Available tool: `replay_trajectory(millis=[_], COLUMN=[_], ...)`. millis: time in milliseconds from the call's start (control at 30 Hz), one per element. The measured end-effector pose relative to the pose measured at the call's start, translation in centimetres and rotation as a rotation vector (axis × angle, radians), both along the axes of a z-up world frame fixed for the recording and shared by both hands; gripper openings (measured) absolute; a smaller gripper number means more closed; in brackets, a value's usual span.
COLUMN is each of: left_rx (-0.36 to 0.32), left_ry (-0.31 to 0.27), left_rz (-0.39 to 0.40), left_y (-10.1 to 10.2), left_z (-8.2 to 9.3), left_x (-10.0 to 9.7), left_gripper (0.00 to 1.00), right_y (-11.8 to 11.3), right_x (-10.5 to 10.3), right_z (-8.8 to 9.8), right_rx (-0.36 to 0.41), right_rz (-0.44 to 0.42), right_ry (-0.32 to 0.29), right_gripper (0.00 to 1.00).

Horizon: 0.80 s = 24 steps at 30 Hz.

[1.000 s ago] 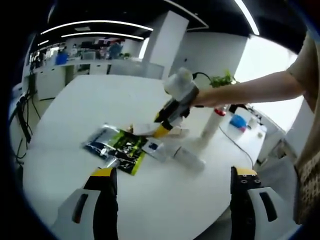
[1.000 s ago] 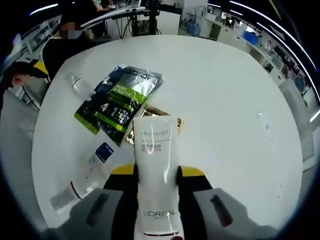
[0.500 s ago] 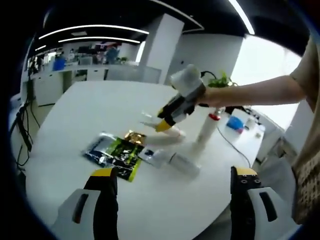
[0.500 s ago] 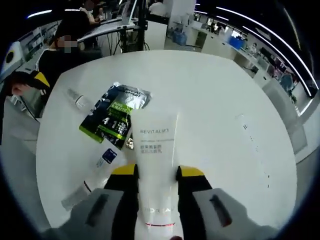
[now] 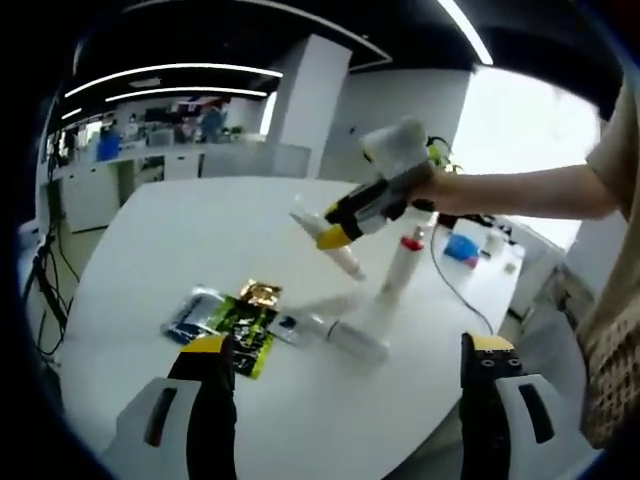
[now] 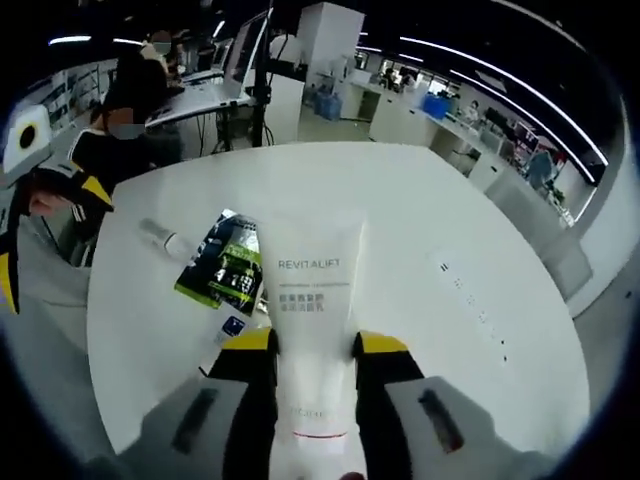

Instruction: Arrange the skincare products in the storage area until every visible bottle or jar stands upright without overlapping.

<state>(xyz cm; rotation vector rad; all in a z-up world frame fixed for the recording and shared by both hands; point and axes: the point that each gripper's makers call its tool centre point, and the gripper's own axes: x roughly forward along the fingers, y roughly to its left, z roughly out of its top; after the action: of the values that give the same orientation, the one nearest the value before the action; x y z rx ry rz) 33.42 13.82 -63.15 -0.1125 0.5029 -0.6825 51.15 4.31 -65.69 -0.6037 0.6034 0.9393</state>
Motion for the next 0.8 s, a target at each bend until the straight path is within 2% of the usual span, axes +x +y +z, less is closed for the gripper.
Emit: replay_trajectory(millis=[433,600,800], left_rx=[0.018,0.027,0.04], left_ry=[-0.049,-0.049,-0.071], left_rz=[-0.03,-0.026,-0.063], left_y=[-2.3,-2.8,-5.0], left_z=[1.9,1.8,2.3], left_x=[0.3,0.6,0.8], left_gripper=[0.9,0.9,0.89], right_y=[-2.2,-2.9,-3.3], right_x=[-3.8,-5.8,-8.5], right_z=[5.1,6.9,8.7], right_rx=[0.132,0.206,0.26], right_rz=[-0.079,-0.126,-0.155], right_ry=[-0.061,-0.089,-0.123], right_gripper=[0.28,0.28,0.28])
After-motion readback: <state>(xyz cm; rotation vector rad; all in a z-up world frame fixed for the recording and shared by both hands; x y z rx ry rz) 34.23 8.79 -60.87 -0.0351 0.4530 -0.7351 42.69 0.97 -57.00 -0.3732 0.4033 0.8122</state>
